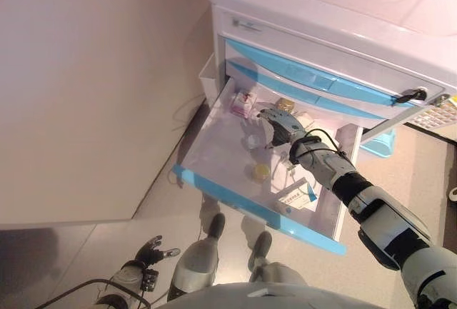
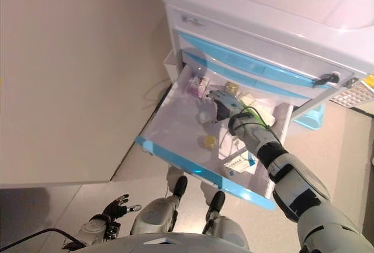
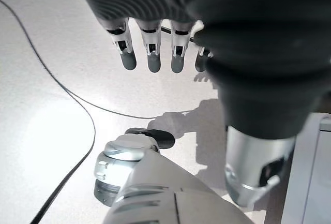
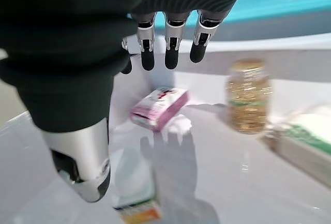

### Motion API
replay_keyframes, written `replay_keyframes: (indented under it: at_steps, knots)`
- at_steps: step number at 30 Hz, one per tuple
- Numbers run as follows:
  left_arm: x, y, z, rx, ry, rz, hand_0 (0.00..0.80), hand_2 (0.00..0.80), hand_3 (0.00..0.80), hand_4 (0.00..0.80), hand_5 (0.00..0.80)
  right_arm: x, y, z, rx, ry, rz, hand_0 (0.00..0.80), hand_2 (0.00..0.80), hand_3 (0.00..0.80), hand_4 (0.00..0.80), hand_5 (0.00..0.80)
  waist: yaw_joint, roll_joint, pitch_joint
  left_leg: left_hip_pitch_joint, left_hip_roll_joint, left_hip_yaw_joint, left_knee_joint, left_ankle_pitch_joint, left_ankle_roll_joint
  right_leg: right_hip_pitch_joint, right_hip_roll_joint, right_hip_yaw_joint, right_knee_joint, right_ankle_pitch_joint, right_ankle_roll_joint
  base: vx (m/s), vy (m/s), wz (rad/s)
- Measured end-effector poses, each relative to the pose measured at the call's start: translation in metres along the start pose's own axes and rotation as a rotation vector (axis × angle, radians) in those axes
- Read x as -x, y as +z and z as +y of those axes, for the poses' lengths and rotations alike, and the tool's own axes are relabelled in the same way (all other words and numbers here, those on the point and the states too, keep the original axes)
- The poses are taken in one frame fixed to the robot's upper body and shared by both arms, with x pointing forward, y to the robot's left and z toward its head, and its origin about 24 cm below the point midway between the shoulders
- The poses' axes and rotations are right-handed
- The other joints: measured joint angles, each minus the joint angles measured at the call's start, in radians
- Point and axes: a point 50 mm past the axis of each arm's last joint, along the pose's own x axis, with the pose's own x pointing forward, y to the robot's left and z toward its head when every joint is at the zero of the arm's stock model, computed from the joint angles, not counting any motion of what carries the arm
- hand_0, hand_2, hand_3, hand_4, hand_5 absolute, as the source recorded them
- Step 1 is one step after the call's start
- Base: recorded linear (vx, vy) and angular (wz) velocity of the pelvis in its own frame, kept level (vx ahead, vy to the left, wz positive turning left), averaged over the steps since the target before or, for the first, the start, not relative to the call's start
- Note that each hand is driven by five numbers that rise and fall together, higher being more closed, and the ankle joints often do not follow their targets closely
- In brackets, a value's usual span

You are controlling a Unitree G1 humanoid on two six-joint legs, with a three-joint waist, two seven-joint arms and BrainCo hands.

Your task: Open the drawer and pick up the medicine

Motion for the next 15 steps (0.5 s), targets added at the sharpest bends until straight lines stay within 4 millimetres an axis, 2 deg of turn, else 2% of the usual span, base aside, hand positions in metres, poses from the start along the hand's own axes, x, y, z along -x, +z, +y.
replay_keyframes:
  at_steps: [8,15]
  knots:
    - [0.0,0.003,0.001,-0.002,0.001,-0.017,0.0,0.0,0.0,0.0,0.0,-0.002,-0.005,0.004,0.018,0.044,0.028,0.0,0.0,0.0,0.0,0.0,0.03,0.0,0.002,-0.019,-0.012,-0.027,0.0,0.005,0.006,-0.007,-0.012,-0.029,0.0,-0.003,0.004,0.02,-0.002,0.11]
    - [-0.001,0.005,0.001,-0.002,0.001,-0.023,0.0,0.0,0.0,0.0,0.0,-0.002,-0.004,0.011,0.053,0.115,0.036,0.0,0.0,0.0,0.0,0.0,0.031,-0.002,0.03,-0.02,-0.016,-0.043,0.001,0.009,0.01,-0.001,-0.013,-0.044,0.0,-0.005,0.008,0.017,-0.015,0.07]
